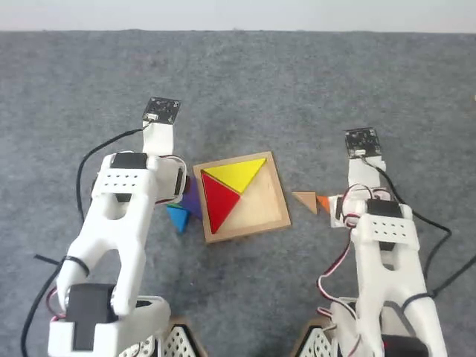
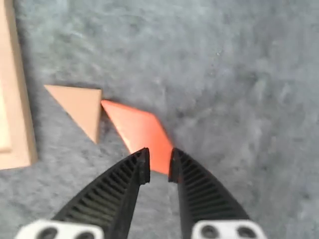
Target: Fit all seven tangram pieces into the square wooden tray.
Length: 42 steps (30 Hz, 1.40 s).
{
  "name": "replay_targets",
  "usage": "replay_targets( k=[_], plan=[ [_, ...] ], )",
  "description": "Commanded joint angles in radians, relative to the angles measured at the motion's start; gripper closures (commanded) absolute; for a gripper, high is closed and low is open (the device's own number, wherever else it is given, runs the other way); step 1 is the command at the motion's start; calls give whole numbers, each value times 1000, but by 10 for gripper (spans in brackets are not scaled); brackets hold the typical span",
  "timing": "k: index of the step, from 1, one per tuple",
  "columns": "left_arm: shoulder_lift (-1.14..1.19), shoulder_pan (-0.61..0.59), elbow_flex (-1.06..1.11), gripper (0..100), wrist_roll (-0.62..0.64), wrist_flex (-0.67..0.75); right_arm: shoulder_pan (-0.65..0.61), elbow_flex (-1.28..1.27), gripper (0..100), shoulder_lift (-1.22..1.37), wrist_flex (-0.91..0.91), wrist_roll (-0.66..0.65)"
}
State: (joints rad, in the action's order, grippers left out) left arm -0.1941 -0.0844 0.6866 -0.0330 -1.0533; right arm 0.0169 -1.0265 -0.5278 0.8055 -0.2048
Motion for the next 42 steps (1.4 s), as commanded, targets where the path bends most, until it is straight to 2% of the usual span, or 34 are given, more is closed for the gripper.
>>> replay_targets(
  k=[1,3,7,9,15,20,32,42],
  plan=[
    [-12,2,-42,833,6,-6,-18,126,809,61,61,-18],
    [-46,5,-28,836,2,-17,2,178,780,108,94,-14],
    [-244,11,71,836,-34,18,111,213,781,134,116,41],
    [-333,21,125,834,-66,18,127,210,808,125,134,12],
    [-364,-11,196,833,-78,5,-70,126,846,125,168,-97],
    [-325,-51,199,833,-81,11,-166,147,789,140,166,-143],
    [-327,-54,203,833,-81,23,-28,456,787,619,179,-187],
    [-327,-54,205,833,-83,25,-4,632,787,696,200,-192]
  ],
)
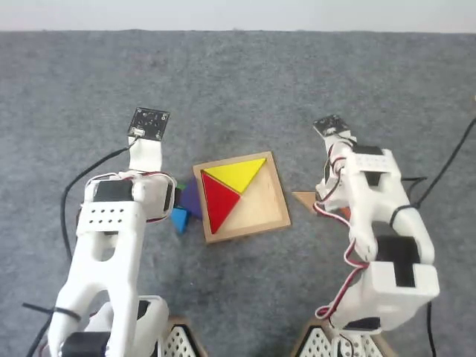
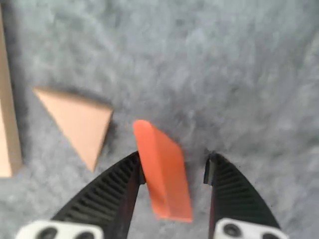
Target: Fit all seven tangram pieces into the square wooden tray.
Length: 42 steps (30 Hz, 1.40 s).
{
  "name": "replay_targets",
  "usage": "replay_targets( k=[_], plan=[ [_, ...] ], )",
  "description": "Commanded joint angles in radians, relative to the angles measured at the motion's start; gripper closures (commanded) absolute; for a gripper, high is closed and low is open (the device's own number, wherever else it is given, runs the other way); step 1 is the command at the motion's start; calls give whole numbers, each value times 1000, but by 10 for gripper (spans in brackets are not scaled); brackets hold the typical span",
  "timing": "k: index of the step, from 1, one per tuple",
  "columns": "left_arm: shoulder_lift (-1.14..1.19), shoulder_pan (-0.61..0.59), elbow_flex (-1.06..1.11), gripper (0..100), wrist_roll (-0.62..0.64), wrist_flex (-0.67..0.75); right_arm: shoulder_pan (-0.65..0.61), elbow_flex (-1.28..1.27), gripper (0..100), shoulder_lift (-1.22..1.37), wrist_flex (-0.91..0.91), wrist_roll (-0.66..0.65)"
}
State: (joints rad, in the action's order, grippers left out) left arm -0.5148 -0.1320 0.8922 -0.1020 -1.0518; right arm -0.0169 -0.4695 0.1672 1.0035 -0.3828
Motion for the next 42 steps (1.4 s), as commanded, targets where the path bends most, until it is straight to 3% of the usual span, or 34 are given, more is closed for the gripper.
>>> replay_targets(
  k=[1,12,20,27,36,42],
  plan=[
    [-5,-6,-1,833,-14,23,41,94,786,1,2,-15],
    [-5,-6,-1,833,-14,23,194,330,786,-4,205,-133],
    [2,-5,-1,833,-14,23,27,224,783,-7,232,-221],
    [2,-5,-1,833,-14,23,25,210,783,-5,255,-414],
    [2,-5,10,833,-14,23,77,195,676,10,246,-528],
    [-5,-6,4,833,-14,18,77,83,691,21,136,-574]
  ],
)
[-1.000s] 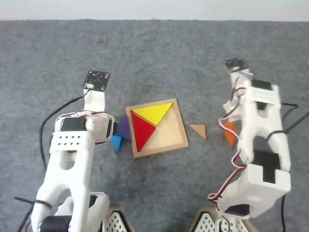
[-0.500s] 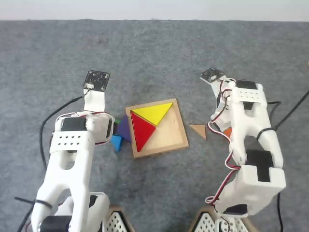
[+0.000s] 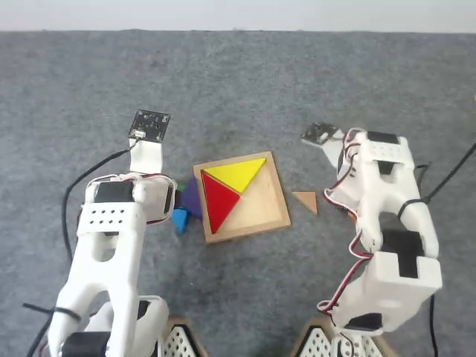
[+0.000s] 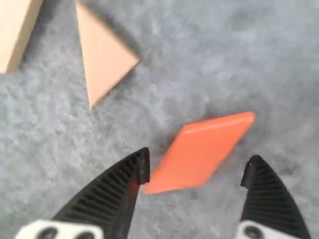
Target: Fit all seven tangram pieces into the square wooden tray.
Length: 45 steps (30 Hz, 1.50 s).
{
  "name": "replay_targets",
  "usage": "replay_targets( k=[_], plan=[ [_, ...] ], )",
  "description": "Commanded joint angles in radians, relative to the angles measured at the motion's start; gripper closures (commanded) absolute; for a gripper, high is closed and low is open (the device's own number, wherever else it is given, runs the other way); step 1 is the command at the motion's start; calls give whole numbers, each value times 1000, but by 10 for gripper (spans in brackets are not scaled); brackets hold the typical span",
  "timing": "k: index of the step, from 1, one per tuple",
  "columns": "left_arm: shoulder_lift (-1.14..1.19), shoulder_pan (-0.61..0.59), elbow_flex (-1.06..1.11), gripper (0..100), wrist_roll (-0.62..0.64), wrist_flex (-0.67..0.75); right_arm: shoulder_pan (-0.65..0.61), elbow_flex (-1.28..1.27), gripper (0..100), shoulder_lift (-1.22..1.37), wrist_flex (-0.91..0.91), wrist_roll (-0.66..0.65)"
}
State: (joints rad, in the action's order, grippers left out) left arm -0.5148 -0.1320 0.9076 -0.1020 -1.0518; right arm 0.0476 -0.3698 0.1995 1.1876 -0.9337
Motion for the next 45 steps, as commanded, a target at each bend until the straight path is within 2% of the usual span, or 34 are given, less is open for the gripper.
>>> replay_targets(
  k=[1,8,16,21,25,28,30,33,40,45],
  plan=[
    [-5,-6,-12,834,-14,18,13,-28,691,-12,-53,-23],
    [-6,-6,-12,834,-14,17,8,-66,691,-12,-58,-15],
    [-6,-6,-7,835,-9,20,-25,-66,692,2,-77,103],
    [-6,-6,-7,835,-9,20,-39,-46,696,31,-59,118],
    [-6,-6,-7,835,-9,18,-39,-40,807,36,-36,126],
    [-6,-6,-7,835,-9,18,-39,-40,911,36,-38,189],
    [-6,-6,-7,835,-9,20,-38,-40,943,36,-41,216],
    [-6,-6,-5,835,-11,20,-38,-38,931,36,-42,262],
    [-5,2,-4,835,-8,21,-87,12,933,-10,-41,468],
    [-5,2,-4,835,-8,21,-200,26,934,-108,-41,624]
  ],
)
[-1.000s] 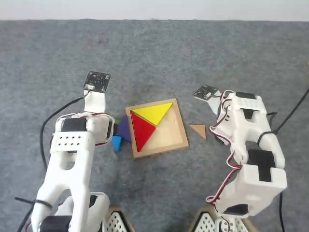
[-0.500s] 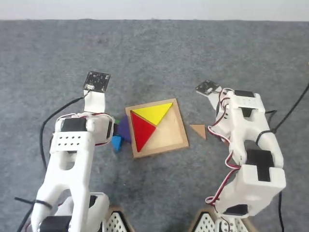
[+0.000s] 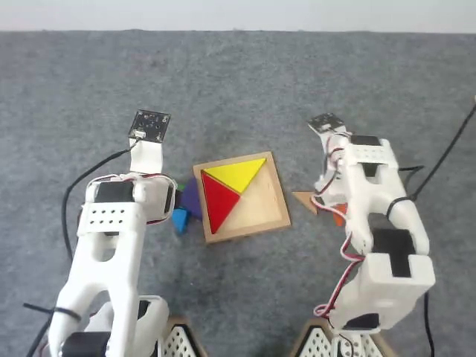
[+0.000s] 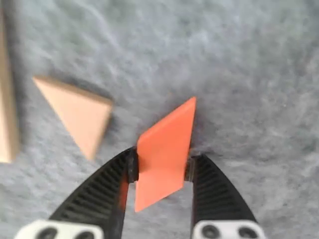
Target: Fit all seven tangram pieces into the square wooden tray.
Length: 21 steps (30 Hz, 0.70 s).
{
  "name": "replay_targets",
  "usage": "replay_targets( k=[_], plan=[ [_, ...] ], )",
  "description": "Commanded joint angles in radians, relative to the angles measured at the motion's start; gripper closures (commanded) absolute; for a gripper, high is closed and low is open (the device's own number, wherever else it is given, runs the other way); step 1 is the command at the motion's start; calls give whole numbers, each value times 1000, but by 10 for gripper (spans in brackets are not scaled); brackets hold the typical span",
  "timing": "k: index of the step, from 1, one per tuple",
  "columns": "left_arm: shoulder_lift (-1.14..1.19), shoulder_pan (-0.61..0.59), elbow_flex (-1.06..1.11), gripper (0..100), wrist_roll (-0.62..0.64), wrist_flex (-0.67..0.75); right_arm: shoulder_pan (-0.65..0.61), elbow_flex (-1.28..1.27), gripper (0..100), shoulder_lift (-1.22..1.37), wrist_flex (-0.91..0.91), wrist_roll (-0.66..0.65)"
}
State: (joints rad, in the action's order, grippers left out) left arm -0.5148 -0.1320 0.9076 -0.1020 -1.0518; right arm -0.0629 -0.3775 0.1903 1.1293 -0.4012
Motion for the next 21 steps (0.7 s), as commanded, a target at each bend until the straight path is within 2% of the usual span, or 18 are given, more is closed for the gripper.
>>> replay_targets(
  k=[1,7,13,21],
  plan=[
    [-5,2,-4,835,-8,21,-117,34,934,-124,18,120],
    [0,2,-2,835,-8,20,-260,71,934,-226,81,262],
    [-5,2,-2,835,-8,18,-395,201,934,-117,102,365],
    [-6,-3,-2,835,-8,17,-403,451,934,171,104,502]
  ],
)
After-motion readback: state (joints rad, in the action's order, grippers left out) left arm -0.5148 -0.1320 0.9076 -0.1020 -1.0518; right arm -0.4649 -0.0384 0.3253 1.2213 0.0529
